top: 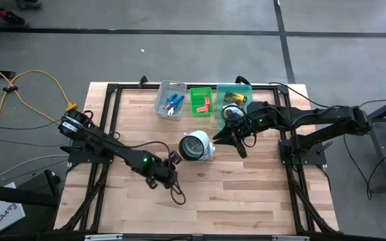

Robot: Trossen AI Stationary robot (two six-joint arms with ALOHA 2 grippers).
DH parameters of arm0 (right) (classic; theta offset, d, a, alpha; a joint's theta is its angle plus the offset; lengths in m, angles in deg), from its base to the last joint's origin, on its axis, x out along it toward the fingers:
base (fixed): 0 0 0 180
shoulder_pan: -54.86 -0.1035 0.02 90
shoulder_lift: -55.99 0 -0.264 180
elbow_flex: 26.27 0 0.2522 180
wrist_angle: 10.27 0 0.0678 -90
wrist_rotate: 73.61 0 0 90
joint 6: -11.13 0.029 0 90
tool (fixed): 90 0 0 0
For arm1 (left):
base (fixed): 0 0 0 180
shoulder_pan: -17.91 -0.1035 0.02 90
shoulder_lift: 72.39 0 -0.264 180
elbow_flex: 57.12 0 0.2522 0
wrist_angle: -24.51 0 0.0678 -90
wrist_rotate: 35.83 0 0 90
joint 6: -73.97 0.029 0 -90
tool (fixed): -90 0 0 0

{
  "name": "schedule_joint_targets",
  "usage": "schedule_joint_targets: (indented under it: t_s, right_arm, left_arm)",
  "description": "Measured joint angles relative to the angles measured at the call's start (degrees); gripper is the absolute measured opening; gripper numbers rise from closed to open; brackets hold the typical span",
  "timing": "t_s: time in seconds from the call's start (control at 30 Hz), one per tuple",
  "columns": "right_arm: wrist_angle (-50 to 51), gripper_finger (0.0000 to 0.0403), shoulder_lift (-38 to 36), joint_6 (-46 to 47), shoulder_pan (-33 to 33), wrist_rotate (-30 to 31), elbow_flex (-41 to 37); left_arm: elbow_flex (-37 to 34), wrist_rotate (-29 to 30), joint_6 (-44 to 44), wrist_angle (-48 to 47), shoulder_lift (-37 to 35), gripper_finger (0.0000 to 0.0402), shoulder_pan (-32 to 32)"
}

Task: Pick & Place School Supplies
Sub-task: Put the orange eraser into the green bin

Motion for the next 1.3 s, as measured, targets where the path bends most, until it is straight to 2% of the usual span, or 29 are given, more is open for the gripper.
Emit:
schedule_joint_targets:
  t_s: [0.1,0.37,0.43,0.53,0.73,1.13,1.3]
  right_arm:
    - [0.8,0.0064,0.0,-0.4,0.0,0.0,0.0]
    - [2.5,0.0064,0.0,-1.4,0.0,0.1,0.0]
    - [2.5,0.0064,0.0,-1.5,0.0,0.1,0.0]
    - [2.5,0.0064,0.0,-1.6,0.0,0.1,0.0]
    - [2.5,0.0064,0.0,-1.6,0.0,0.1,0.0]
    - [2.8,0.0064,0.0,-1.7,0.0,0.1,0.0]
    - [2.8,0.0064,0.0,-1.4,0.0,0.1,0.0]
  left_arm:
    - [0.0,-2.0,1.2,-0.1,0.0,0.0067,-1.0]
    - [0.0,0.0,5.8,-1.0,0.0,0.0067,-3.8]
    - [0.0,0.0,3.8,-1.9,0.0,0.0067,-4.2]
    - [0.0,-0.6,1.0,-2.3,0.0,0.0067,-4.3]
    - [0.0,-3.2,7.7,-2.4,0.0,0.0067,-2.6]
    - [0.0,-3.4,7.6,-2.4,0.0,0.0067,-2.1]
    - [0.0,-4.3,9.4,-2.6,0.0,0.0081,-2.2]
